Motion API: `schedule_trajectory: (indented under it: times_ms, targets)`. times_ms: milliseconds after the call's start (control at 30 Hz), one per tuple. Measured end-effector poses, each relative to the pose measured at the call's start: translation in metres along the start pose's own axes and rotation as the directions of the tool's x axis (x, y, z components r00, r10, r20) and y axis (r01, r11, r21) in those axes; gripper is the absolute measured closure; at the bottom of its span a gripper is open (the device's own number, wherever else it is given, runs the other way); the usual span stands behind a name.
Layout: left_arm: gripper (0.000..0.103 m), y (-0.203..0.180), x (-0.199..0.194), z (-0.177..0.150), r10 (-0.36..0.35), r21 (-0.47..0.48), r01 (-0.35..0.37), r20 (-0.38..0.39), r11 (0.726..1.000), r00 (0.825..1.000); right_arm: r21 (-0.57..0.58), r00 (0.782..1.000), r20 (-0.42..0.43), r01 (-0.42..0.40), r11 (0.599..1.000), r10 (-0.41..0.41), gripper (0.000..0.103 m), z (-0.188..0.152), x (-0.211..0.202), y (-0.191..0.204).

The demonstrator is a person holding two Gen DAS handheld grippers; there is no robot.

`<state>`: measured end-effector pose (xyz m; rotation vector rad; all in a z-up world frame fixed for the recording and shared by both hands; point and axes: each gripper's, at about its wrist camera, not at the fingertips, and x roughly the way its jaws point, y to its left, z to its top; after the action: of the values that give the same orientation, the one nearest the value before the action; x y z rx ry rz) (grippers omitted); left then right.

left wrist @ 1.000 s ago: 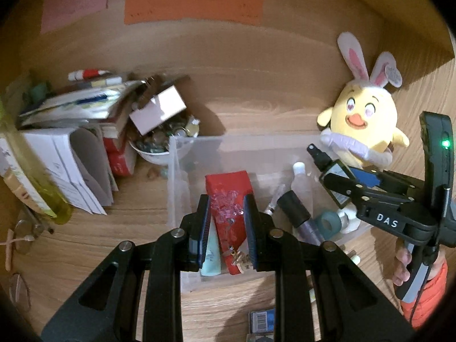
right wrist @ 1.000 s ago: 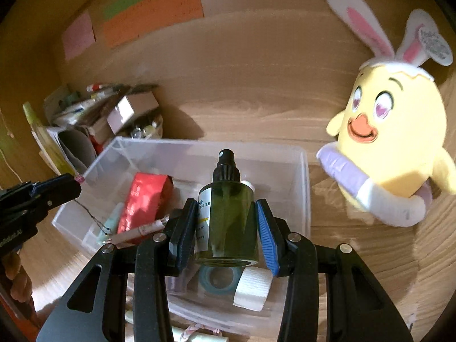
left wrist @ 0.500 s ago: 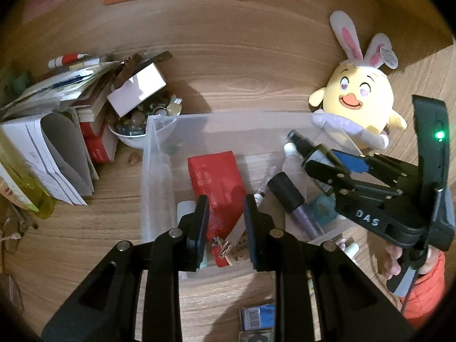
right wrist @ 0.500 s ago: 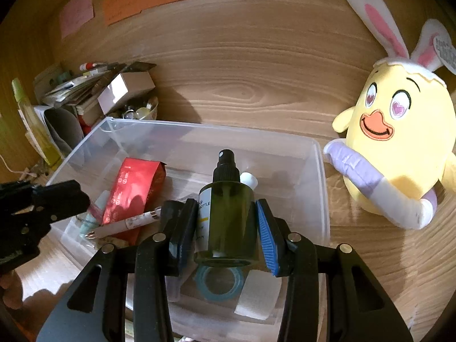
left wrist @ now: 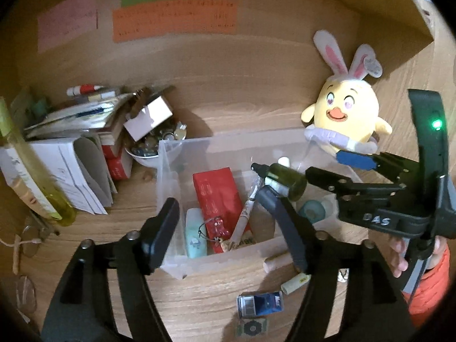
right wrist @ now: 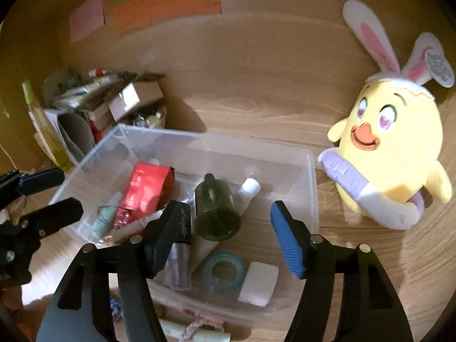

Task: Organize objects
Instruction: 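Carry the pink charm and green bottle into the clear box and release both, then grasp the rope bracelet with the right tool while the left tool grasps the green-white card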

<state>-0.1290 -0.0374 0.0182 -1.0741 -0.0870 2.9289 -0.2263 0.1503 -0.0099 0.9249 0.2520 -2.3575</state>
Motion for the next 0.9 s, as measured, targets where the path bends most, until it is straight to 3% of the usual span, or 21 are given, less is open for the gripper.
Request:
schedule_trajectory:
  times_ms: [133,533,833,900]
  targets:
    - [0.025,0.0,-0.011,-0.007,0.004,0.01,-0.004,0.005,1.0,1.0,-0.01,0.999,0.041,-0.028,1.0,0.029,0.027,-0.003,-0.025,-0.001]
    - [0.017,0.005,-0.023,-0.042,-0.006,0.004,0.007,-0.052,1.0,0.999,-0.092,0.999,0.028,-0.024,0.996,0.027,0.026,-0.046,-0.066,0.004]
    - [0.017,0.001,-0.012,-0.071,0.001,0.019,0.001,-0.122,1.0,0.993,-0.101,0.995,-0.085,-0.052,0.993,0.044,0.025,-0.088,-0.048,0.019]
    - [0.017,0.0,-0.01,-0.079,0.001,0.02,0.002,-0.139,1.0,0.99,-0.077,0.994,-0.111,-0.017,0.997,0.009,0.025,-0.096,-0.037,0.018]
